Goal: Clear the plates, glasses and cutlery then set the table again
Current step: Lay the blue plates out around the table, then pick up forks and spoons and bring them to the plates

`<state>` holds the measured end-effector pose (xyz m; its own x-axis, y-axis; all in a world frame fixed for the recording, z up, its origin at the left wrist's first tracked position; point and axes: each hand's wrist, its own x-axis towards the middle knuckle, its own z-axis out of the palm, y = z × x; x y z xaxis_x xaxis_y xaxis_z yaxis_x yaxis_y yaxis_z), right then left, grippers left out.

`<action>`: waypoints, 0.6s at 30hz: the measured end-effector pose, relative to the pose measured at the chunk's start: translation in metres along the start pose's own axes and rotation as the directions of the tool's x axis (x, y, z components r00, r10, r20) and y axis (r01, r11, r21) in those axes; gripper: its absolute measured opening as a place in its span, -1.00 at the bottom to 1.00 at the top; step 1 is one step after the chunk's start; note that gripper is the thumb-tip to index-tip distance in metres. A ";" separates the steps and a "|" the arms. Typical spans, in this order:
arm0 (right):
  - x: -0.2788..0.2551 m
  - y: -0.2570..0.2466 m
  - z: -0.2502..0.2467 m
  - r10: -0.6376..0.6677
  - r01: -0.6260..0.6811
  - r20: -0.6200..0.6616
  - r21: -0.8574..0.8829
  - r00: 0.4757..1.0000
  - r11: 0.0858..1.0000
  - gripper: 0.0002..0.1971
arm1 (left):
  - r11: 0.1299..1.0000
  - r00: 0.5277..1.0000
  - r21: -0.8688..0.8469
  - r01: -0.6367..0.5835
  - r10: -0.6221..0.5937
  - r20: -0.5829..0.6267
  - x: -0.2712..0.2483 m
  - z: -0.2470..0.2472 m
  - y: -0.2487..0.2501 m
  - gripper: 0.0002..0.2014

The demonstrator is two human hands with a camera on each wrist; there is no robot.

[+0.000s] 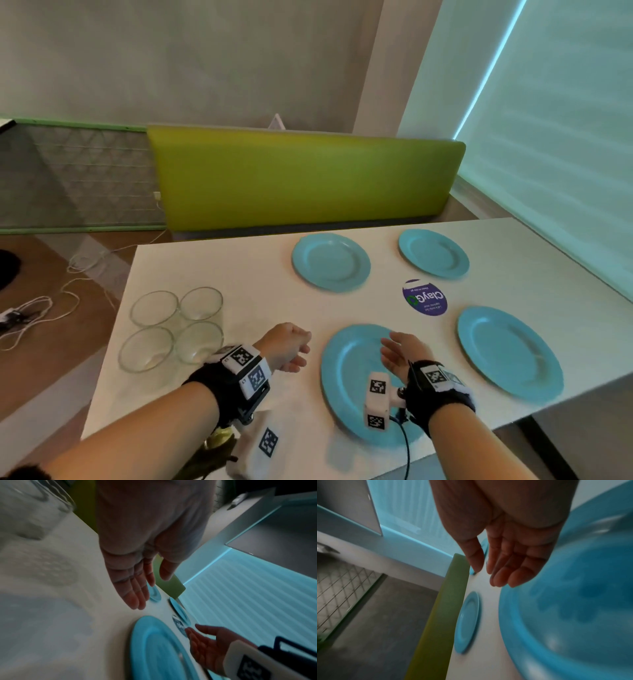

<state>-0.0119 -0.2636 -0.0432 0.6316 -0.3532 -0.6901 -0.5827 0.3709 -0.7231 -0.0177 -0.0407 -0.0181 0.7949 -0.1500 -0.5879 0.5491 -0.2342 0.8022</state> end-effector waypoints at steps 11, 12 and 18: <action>-0.089 0.091 0.070 0.040 -0.012 0.093 -0.291 0.995 0.957 -0.77 | 0.434 1.000 0.901 0.004 0.003 -0.006 -0.066 -0.070 -0.101 -0.53; -0.092 0.094 0.072 0.036 -0.005 0.091 -0.316 0.995 0.949 -0.78 | 0.403 0.999 0.915 0.020 0.034 -0.037 -0.070 -0.080 -0.112 -0.51; -0.105 0.113 0.076 0.040 -0.013 0.067 -0.358 0.997 0.934 -0.78 | 0.388 0.984 0.918 0.081 0.116 -0.136 -0.079 -0.143 -0.154 -0.32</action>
<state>-0.1051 -0.1194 -0.0500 0.6407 -0.2801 -0.7149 -0.7353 0.0439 -0.6763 -0.1282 0.1443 -0.0801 0.8809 -0.0438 -0.4713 0.0412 -0.9848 0.1686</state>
